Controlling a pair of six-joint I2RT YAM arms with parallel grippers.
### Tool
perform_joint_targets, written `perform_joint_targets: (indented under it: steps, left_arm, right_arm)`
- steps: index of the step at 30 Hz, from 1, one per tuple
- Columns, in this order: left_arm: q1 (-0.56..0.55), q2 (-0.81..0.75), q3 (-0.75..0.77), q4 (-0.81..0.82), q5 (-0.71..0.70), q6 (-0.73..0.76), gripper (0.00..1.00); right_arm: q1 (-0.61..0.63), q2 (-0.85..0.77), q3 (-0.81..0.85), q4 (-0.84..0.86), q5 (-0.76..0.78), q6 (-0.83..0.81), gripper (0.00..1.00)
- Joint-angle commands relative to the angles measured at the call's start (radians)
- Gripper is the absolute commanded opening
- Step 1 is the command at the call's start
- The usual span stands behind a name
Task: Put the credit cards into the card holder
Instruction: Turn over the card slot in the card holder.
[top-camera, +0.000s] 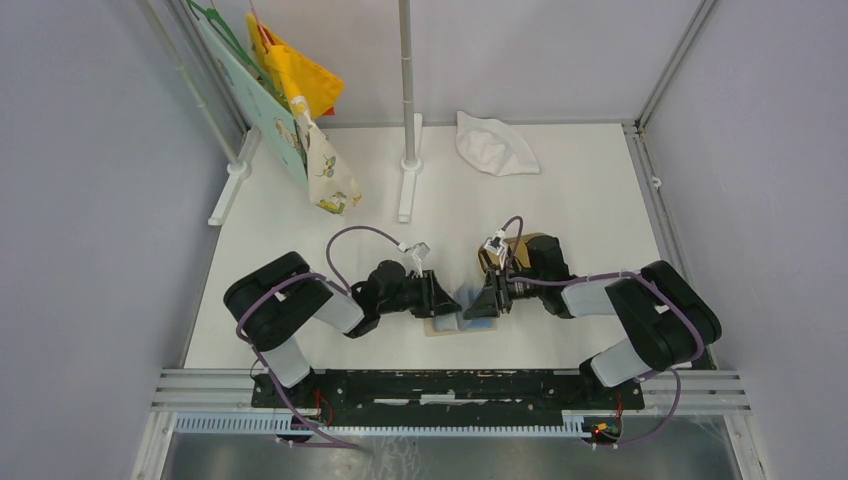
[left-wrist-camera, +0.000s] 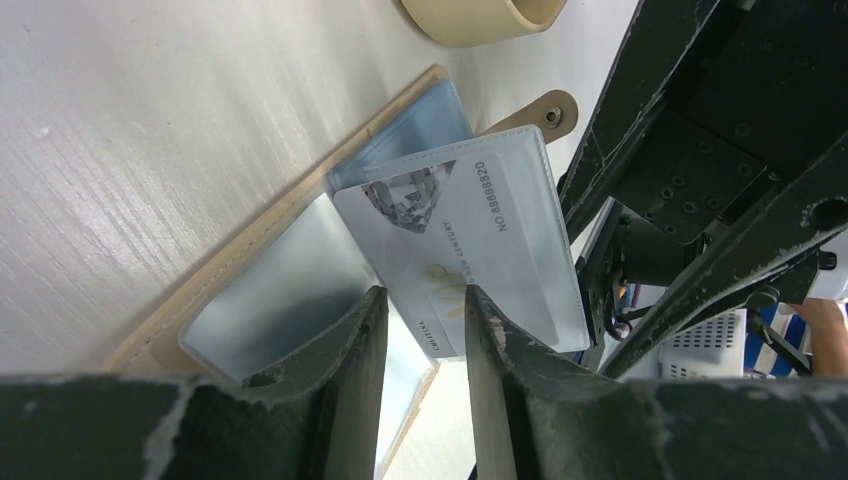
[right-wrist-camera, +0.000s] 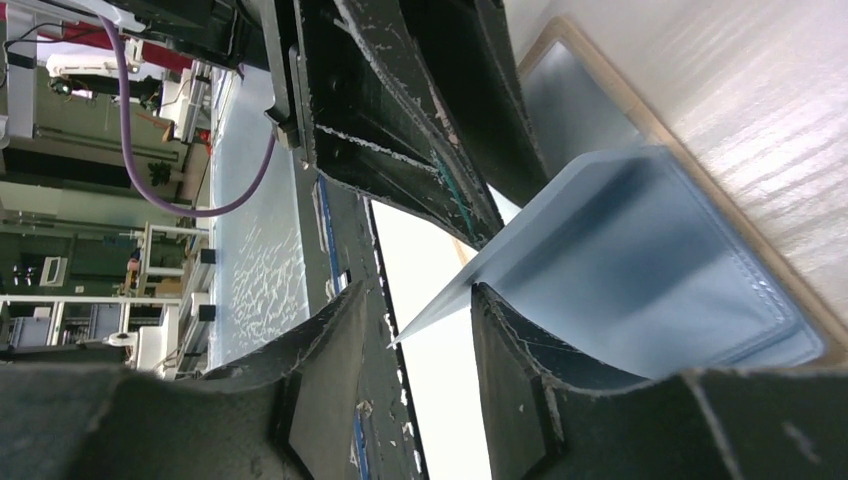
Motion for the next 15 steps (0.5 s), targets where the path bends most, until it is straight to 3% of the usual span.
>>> perform_joint_targets:
  steps: [1, 15]
  left_arm:
    - [0.009, -0.006, -0.008, 0.071, 0.012, -0.035, 0.42]
    - [0.052, -0.066, -0.088, 0.146, 0.015, -0.073, 0.49]
  right_arm:
    - [0.017, 0.001, 0.017, 0.069, -0.062, -0.006, 0.5]
    - [0.066, 0.038, 0.063, 0.009, -0.13, -0.115, 0.54]
